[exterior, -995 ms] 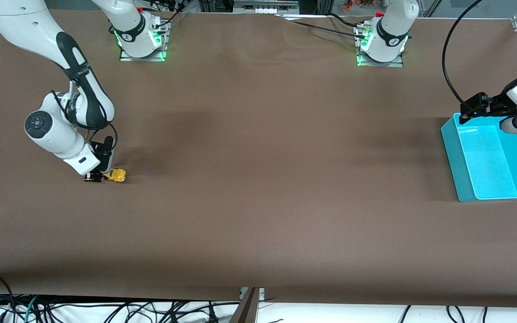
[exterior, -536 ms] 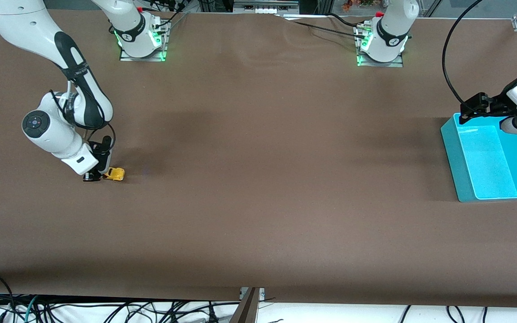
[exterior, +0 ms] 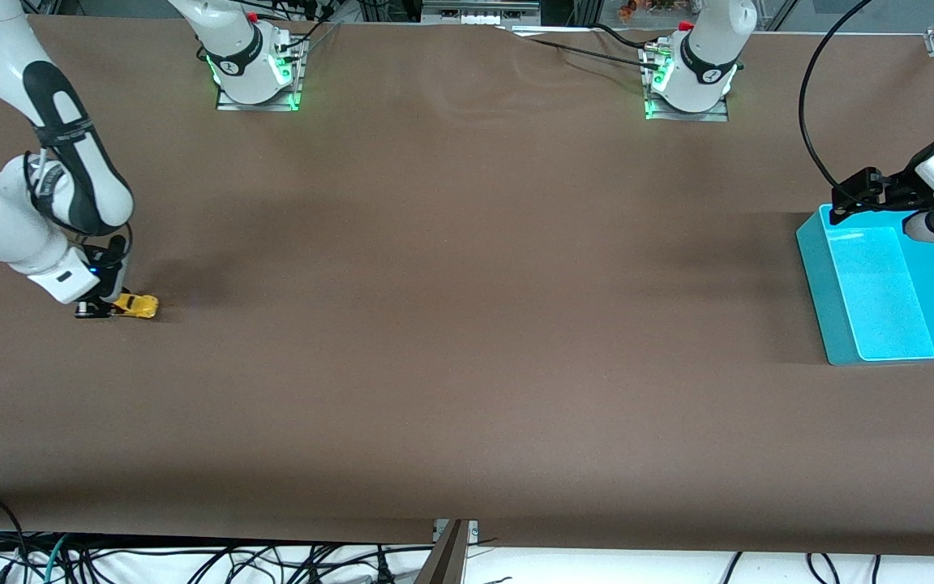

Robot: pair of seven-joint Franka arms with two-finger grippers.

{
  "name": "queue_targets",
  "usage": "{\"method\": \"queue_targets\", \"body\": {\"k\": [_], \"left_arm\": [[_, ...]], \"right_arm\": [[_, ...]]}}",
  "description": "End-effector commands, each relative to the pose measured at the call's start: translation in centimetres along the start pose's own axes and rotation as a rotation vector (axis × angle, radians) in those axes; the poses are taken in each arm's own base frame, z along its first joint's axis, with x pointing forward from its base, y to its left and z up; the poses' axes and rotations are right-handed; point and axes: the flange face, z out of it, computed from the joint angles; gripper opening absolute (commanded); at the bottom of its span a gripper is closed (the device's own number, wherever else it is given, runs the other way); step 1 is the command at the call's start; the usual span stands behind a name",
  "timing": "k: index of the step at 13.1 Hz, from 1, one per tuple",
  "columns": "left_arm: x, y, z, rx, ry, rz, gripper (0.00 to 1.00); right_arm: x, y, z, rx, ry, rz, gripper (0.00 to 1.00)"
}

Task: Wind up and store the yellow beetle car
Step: 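Release the car from the right gripper so it rolls toward the bin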

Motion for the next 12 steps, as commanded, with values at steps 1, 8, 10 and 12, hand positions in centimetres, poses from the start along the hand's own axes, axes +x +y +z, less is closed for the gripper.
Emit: {"method": "queue_targets", "body": {"k": [1, 8, 10, 12], "left_arm": [[0.2, -0.1, -0.5, 0.006, -0.008, -0.005, 1.0], [0.2, -0.1, -0.5, 0.006, -0.008, -0.004, 1.0], [0.2, -0.1, -0.5, 0.006, -0.008, -0.004, 1.0], [0.2, -0.1, -0.5, 0.006, -0.008, -0.005, 1.0]], "right_arm": [[-1.8, -0.3, 3.2, 0.013, 0.018, -0.024, 0.14], [-1.6, 0.8, 2.0, -0.018, 0.038, -0.007, 1.0], [-1.9, 1.5, 1.3, -0.003, 0.046, -0.008, 1.0], [-2.0, 2.1, 0.9, 0.009, 0.053, -0.011, 1.0]]}}
